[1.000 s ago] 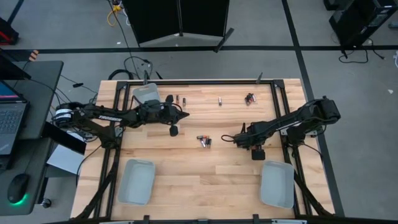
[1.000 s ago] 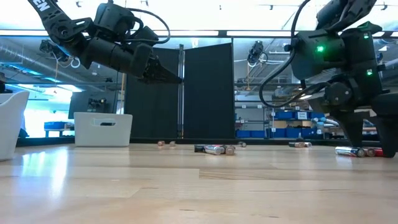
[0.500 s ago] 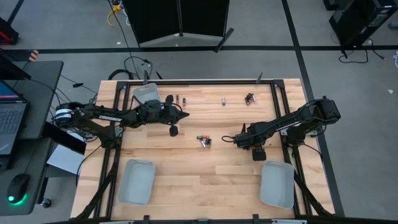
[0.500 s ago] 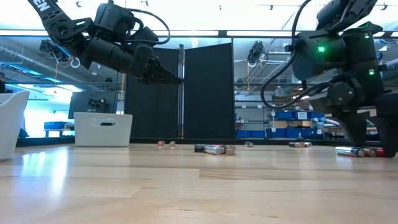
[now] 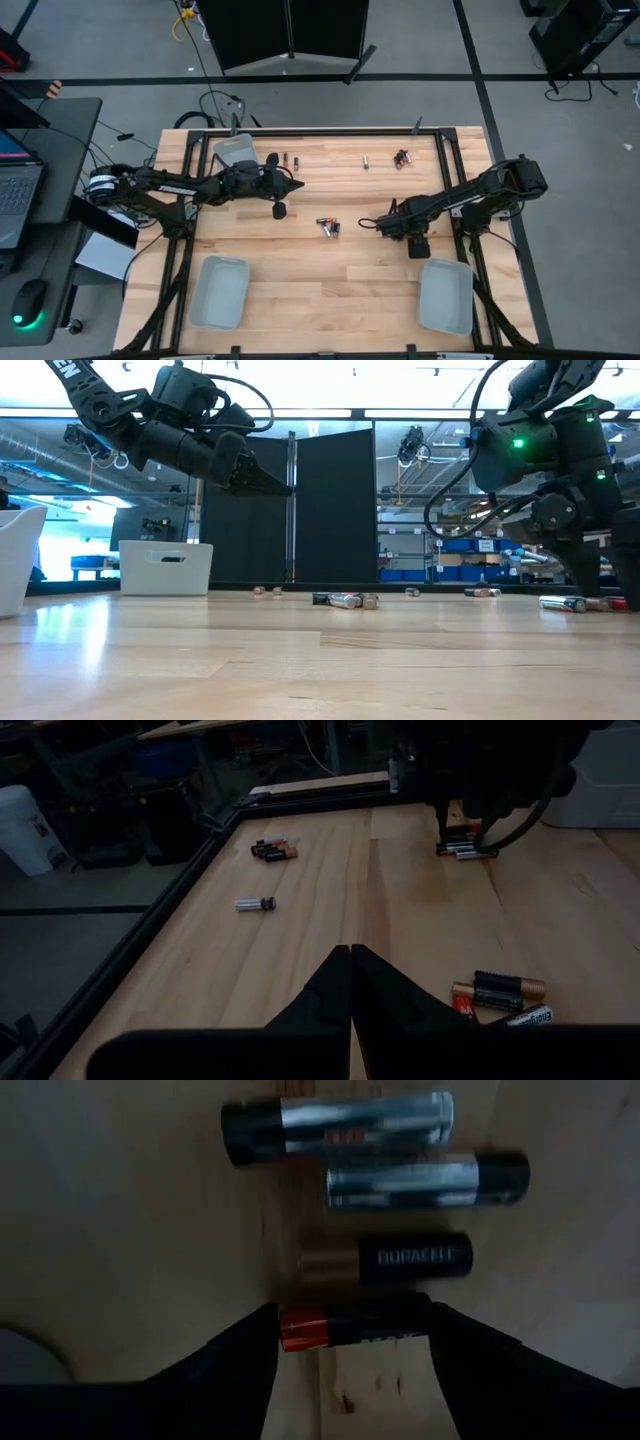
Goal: Sort batteries
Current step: Put the black-red battery into the bottom right gray bin
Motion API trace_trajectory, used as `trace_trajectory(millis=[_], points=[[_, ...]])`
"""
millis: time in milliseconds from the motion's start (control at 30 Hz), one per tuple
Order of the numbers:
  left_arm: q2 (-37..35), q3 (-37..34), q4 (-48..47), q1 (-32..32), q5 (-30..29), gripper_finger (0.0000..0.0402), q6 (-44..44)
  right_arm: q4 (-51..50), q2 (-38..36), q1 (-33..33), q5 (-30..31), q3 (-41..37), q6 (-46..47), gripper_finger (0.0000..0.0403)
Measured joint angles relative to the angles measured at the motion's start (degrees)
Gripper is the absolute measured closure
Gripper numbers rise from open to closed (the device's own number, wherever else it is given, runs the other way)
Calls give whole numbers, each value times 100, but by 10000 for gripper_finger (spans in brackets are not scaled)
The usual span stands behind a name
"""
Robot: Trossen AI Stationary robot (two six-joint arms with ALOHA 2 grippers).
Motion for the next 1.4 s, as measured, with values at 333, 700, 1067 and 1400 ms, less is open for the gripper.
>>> trace_trajectory(millis=[333,700,1067,1400], points=[[0,0,0,0,0,389,0,-591,0,51,-114,639,488,160],[0,0,2,0,0,389,-2,-1793,-178,1060,-920,2375,1900,160],[0,0,-9,0,-1,389,-40,-1626,-552,3012,-1696,2451,5086,160],[0,0,28,0,0,389,-170,354,-483,3362,-1528,977,5772,160]])
